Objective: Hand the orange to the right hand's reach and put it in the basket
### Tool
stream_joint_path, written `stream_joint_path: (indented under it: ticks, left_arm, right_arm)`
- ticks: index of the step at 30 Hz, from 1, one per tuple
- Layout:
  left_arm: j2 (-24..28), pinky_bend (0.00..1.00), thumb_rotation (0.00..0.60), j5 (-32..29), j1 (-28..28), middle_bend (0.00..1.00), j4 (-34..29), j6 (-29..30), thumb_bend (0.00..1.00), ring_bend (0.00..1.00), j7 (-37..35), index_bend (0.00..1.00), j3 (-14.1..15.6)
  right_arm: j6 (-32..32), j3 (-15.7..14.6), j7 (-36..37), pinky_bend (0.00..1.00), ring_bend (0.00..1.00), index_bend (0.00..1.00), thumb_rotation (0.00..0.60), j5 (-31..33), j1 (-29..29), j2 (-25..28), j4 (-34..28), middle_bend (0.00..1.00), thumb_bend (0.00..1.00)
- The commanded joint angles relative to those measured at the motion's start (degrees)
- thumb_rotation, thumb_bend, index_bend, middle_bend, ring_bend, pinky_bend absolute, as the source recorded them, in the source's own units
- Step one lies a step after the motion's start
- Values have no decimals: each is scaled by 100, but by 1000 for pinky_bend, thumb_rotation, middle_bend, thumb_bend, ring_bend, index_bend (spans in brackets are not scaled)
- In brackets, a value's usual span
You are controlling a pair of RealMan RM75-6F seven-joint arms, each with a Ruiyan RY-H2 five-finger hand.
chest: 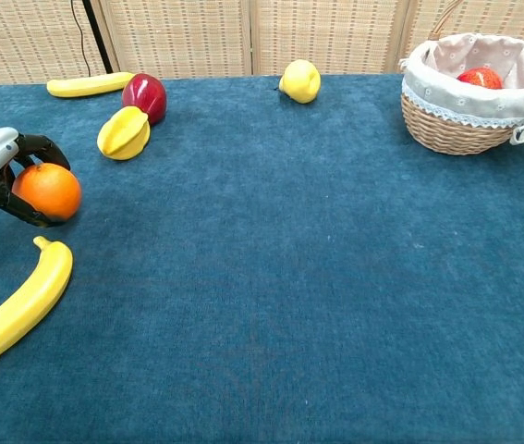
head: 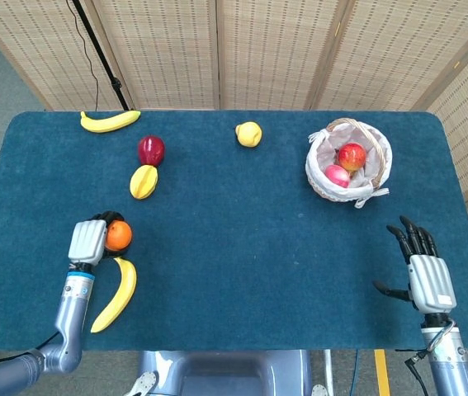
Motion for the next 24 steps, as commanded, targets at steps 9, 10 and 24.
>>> stream_joint_path:
  ticks: [9,10,24]
  left_arm:
    - [663,522,600,559,-32,549,-1749,691,210,459,727,681,-177]
    - [747,522,600,566,-69,549,-2019,683,211,458,903,682,-207]
    - [206,522,600,-783,-1358,552,-3059,-665,211,459,2549,682,-717]
  right_arm:
    - [-74,-25,15,0,0,133,600,-47,35,-43,44,0,0]
    - [-81,-31,9,0,0,133,600,-62,41,-49,37,0,0]
    - [66,-184,-8,0,0,134,600,-467,-19,44,-229,0,0]
